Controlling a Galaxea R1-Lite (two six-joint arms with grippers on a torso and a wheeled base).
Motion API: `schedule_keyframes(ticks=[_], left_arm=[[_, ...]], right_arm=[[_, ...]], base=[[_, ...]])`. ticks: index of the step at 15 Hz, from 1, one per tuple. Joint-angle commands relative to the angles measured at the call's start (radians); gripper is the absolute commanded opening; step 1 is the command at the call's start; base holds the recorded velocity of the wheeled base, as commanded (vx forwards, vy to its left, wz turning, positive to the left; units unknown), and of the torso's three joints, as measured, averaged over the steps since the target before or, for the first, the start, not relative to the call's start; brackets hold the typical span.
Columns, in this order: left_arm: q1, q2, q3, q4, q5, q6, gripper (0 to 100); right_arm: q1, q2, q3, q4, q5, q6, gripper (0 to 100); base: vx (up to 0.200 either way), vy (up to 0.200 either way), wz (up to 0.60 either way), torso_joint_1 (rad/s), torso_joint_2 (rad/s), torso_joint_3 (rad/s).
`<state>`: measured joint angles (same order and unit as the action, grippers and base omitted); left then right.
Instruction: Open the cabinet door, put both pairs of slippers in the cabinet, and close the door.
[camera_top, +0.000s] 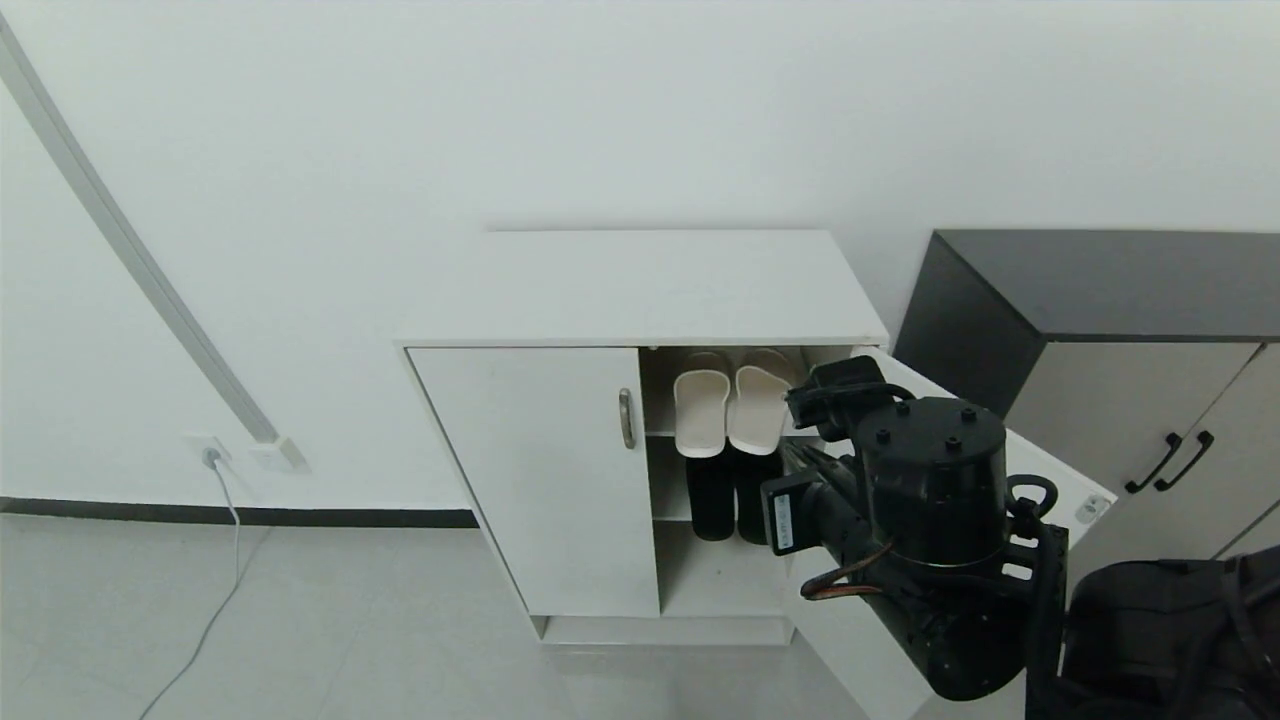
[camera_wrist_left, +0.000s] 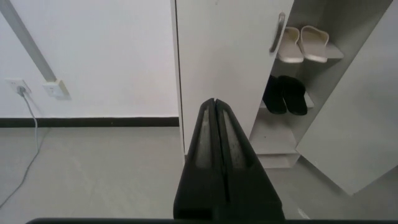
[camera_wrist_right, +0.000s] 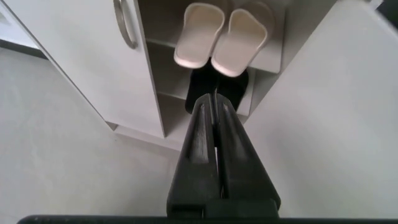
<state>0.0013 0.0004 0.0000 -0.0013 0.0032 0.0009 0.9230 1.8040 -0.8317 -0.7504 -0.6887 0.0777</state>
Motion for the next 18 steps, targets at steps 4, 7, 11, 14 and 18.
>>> schedule_keyframes(ticks=[4, 7, 11, 14, 18], left_arm=[[0.0, 0.001, 0.0, 0.001, 0.0, 0.007, 0], [0.0, 0.0, 0.0, 0.001, -0.002, 0.005, 0], [0.0, 0.0, 0.0, 0.0, 0.0, 0.005, 0], [0.0, 0.0, 0.0, 0.001, -0.002, 0.005, 0], [0.0, 0.0, 0.0, 0.001, -0.002, 0.005, 0]], right_arm=[[-0.013, -0.02, 0.022, -0.018, 0.005, -0.004, 0], [-0.013, -0.02, 0.029, -0.03, 0.006, -0.015, 0], [-0.013, -0.023, 0.042, -0.032, 0.011, -0.015, 0], [-0.013, -0.023, 0.042, -0.043, 0.011, -0.016, 0], [-0.033, -0.023, 0.042, -0.044, 0.009, -0.045, 0]], base=[[0.0, 0.0, 0.0, 0.254, -0.58, -0.316], [0.0, 0.0, 0.0, 0.03, -0.08, -0.03], [0.0, 0.0, -0.15, 0.001, 0.0, 0.001], [0.0, 0.0, -0.6, 0.002, 0.0, 0.001], [0.0, 0.0, -0.45, 0.005, 0.0, -0.001]])
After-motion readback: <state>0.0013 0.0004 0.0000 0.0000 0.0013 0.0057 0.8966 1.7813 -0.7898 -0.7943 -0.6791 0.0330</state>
